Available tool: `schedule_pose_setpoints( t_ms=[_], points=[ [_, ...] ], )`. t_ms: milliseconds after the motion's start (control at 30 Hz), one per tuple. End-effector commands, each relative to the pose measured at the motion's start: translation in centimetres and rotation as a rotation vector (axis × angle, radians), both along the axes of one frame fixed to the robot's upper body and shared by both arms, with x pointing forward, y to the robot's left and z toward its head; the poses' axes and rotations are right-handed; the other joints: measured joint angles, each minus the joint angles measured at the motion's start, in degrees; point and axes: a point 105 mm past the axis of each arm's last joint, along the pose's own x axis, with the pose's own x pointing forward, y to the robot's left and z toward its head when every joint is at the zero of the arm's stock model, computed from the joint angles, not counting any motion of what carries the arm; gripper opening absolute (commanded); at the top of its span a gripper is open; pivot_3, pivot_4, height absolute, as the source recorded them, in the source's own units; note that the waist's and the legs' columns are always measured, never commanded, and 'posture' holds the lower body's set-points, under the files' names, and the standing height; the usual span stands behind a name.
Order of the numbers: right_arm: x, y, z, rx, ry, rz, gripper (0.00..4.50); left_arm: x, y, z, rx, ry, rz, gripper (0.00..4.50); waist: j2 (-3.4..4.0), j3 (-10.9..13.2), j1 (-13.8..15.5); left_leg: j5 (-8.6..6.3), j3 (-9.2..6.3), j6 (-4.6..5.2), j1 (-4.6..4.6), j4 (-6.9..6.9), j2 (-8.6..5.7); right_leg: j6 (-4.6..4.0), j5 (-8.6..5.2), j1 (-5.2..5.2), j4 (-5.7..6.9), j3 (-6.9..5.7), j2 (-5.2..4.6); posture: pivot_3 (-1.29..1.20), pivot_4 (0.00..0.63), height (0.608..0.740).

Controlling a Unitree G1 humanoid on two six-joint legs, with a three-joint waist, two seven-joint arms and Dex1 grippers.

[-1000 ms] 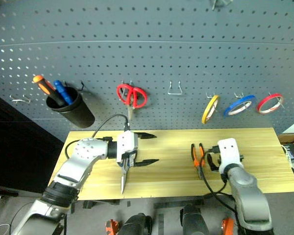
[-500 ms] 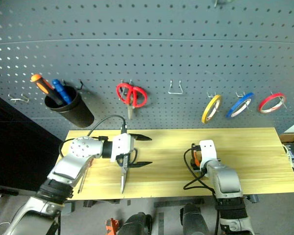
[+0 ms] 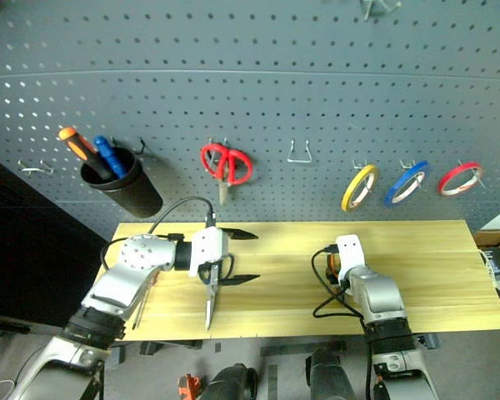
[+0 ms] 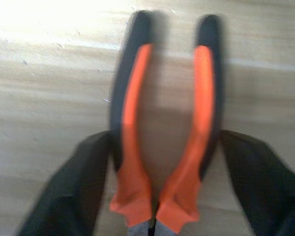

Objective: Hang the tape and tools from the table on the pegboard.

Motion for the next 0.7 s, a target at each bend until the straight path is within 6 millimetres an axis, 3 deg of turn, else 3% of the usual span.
schedule_pose_setpoints(
  t_ms=[33,133,233,367,433,567,700],
  points=[
    [-1.0,0.6,-1.0,0.004,0.041,0.012,2.84,0.0,0.2,0.7,-0.061,0.009,0.028,4.5,-0.08,-0.1,0.0,0.0,-0.01,0.0,0.0,0.0,0.0,0.0,0.0,0.0,0.01,0.0,0.0,-0.03,0.198,0.74],
    [-0.4,1.0,0.0,-0.016,-0.026,0.015,2.84,-0.1,0.4,0.6,-0.102,0.047,0.051,4.5,-0.13,-0.3,0.0,0.0,-0.01,0.0,0.01,0.0,0.01,0.0,0.0,0.0,0.01,-0.01,0.0,-0.03,0.197,0.74],
    [0.1,1.3,3.2,-0.044,-0.181,0.039,2.84,-0.9,1.0,0.7,-0.18,0.077,0.061,4.5,-0.13,-0.3,-0.1,0.0,0.03,0.0,0.01,-0.01,0.01,0.0,0.0,-0.05,0.03,0.01,-0.02,-0.02,0.197,0.74],
    [-1.8,2.9,5.9,0.013,-0.288,0.076,2.84,-0.5,2.2,1.3,-0.303,0.119,0.174,4.5,-0.12,-0.3,0.0,0.03,0.02,-0.06,-0.47,0.04,0.01,-0.01,0.01,-0.6,0.1,0.0,-0.05,-0.02,0.2,0.74],
    [-3.4,4.5,7.6,0.01,-0.379,0.124,2.84,-0.5,2.5,1.7,-0.379,0.116,0.219,4.5,-0.13,-0.3,0.1,0.04,0.04,-0.08,-0.59,0.05,0.0,-0.01,0.01,-0.75,0.16,-0.03,-0.09,-0.02,0.204,0.74],
    [-5.4,7.4,12.7,0.015,-0.649,0.153,2.84,-1.3,2.8,2.0,-0.438,0.104,0.254,4.5,-0.13,-0.3,0.0,0.04,0.05,-0.08,-0.61,-0.01,0.01,-0.02,0.02,-0.85,0.13,-0.27,-0.2,-0.01,0.208,0.74],
    [-6.0,9.4,18.2,0.028,-0.919,0.177,2.84,-1.4,3.2,3.1,-0.507,0.053,0.32,4.5,-0.14,-0.3,0.2,0.08,0.08,-0.14,-0.56,0.06,0.01,-0.26,0.17,-0.84,0.12,-0.88,-0.39,-0.01,0.215,0.74]
  ],
)
